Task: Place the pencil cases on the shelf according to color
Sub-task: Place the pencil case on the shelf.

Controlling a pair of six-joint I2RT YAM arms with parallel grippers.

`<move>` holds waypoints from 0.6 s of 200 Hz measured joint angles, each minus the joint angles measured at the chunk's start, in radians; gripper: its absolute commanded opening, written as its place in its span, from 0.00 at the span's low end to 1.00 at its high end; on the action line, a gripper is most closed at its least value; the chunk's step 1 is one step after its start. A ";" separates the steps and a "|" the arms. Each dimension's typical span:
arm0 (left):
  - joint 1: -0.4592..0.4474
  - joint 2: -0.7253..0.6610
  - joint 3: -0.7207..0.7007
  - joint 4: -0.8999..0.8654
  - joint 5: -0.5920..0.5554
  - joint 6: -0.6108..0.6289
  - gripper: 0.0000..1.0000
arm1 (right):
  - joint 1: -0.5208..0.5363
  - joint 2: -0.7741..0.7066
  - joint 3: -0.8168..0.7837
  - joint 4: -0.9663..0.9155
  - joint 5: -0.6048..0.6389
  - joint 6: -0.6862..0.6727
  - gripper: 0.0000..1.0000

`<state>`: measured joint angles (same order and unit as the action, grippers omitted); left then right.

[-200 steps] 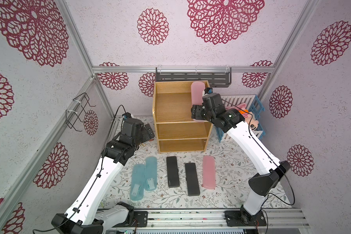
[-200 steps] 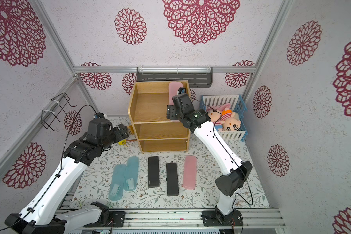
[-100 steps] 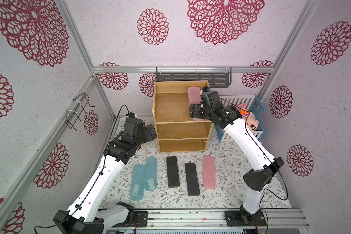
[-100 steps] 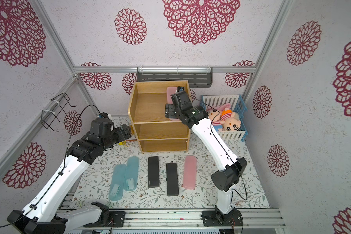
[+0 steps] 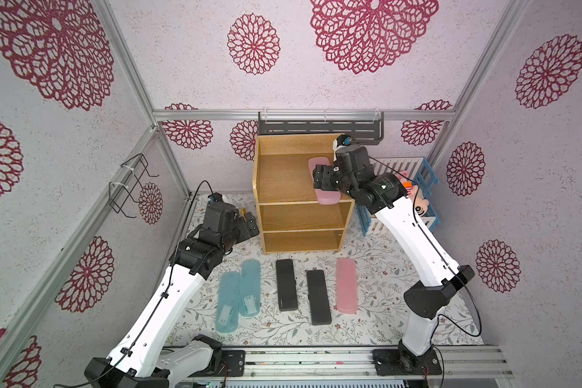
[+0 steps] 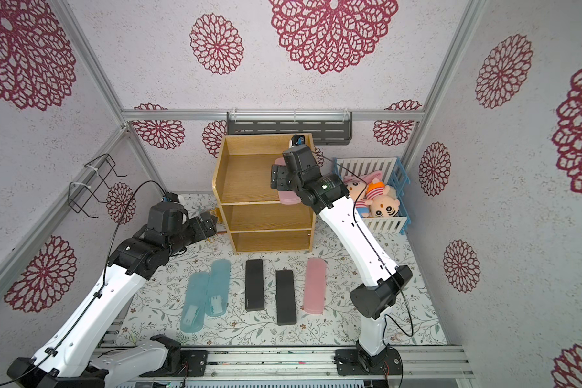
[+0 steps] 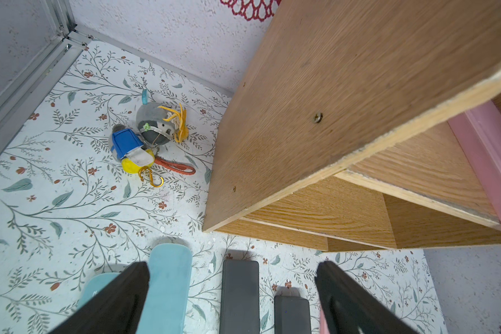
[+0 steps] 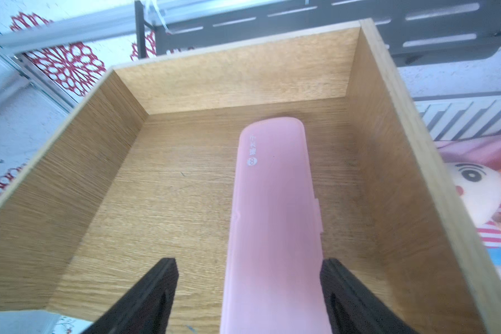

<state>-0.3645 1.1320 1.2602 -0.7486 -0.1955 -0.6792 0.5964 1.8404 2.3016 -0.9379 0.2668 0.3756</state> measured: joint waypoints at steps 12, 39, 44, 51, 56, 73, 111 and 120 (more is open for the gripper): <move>0.000 -0.008 0.000 -0.002 0.000 0.000 0.97 | 0.005 -0.006 0.003 0.004 0.002 -0.005 0.64; 0.000 -0.031 -0.011 -0.004 -0.002 0.000 0.97 | 0.006 -0.005 0.006 0.000 0.010 -0.013 0.48; 0.000 -0.035 -0.014 -0.005 -0.002 0.000 0.97 | 0.006 -0.003 0.006 -0.005 0.011 -0.013 0.46; 0.000 -0.038 -0.017 -0.006 -0.002 0.000 0.97 | 0.006 0.000 0.006 -0.011 0.017 -0.013 0.45; 0.000 -0.039 -0.018 -0.007 -0.002 0.000 0.97 | 0.005 0.005 0.006 -0.018 0.021 -0.015 0.44; 0.000 -0.040 -0.026 -0.007 -0.002 -0.001 0.97 | 0.003 0.020 -0.003 -0.029 0.028 -0.010 0.43; 0.000 -0.040 -0.050 -0.010 0.000 -0.002 0.97 | 0.003 0.021 -0.136 0.062 0.045 -0.007 0.43; 0.000 -0.040 -0.054 -0.013 0.000 -0.002 0.97 | 0.003 0.006 -0.167 0.093 0.045 -0.007 0.43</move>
<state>-0.3645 1.0920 1.2064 -0.7612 -0.1951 -0.6811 0.5999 1.8465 2.1342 -0.8444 0.3119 0.3687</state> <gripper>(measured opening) 0.971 0.426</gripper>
